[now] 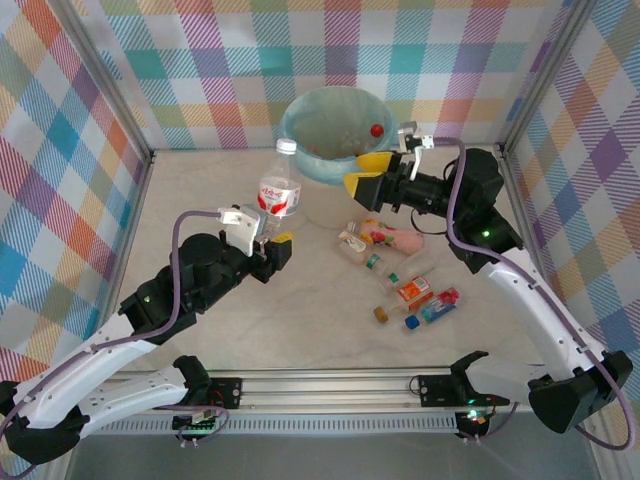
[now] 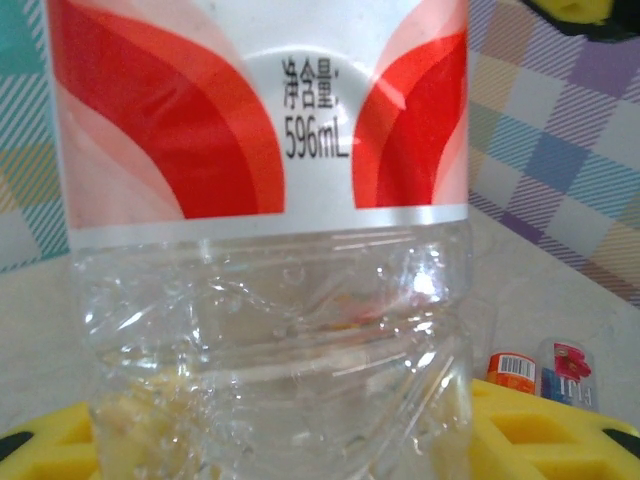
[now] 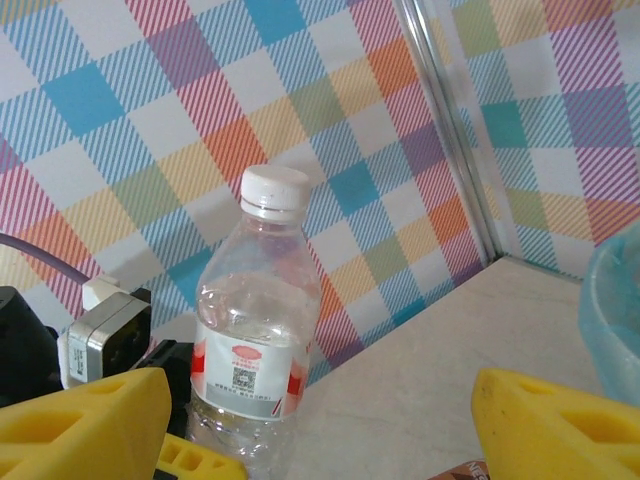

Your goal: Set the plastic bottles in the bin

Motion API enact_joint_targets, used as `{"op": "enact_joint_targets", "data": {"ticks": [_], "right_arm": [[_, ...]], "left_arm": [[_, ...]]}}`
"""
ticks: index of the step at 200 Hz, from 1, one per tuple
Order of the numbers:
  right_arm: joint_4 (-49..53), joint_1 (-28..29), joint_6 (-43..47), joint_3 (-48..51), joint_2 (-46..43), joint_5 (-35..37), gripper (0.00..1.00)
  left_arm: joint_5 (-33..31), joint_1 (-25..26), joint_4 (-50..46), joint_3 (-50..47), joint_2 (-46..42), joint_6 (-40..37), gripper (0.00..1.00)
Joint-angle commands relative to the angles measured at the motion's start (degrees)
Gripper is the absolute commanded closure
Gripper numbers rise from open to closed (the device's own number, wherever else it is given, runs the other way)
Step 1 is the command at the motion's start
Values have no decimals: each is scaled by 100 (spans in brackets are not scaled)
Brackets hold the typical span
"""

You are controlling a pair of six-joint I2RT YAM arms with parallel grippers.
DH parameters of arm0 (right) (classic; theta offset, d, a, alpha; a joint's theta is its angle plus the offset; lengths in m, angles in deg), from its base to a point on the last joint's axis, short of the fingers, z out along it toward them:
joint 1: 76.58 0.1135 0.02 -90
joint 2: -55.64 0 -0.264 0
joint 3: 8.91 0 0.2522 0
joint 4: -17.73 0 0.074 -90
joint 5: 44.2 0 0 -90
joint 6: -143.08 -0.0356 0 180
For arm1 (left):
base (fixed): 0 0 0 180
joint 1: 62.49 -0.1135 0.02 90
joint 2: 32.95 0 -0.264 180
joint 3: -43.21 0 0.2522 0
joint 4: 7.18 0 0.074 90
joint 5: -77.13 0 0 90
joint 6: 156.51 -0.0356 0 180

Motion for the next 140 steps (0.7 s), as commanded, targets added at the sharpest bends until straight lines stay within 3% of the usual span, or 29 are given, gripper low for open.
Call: {"op": "enact_joint_targets", "data": {"ticks": [1,60,140], "right_arm": [[-210,47,-94,-361,19,-334,21],[242,239,36,-935,434,-665,19],[634,441,279,-1375,1027,-925,32]], "left_arm": [[467,35,404,173,8,-486,45],[1088,33,376,204,190,-585,44],[1536,33,287,215,293,-583,44]]}}
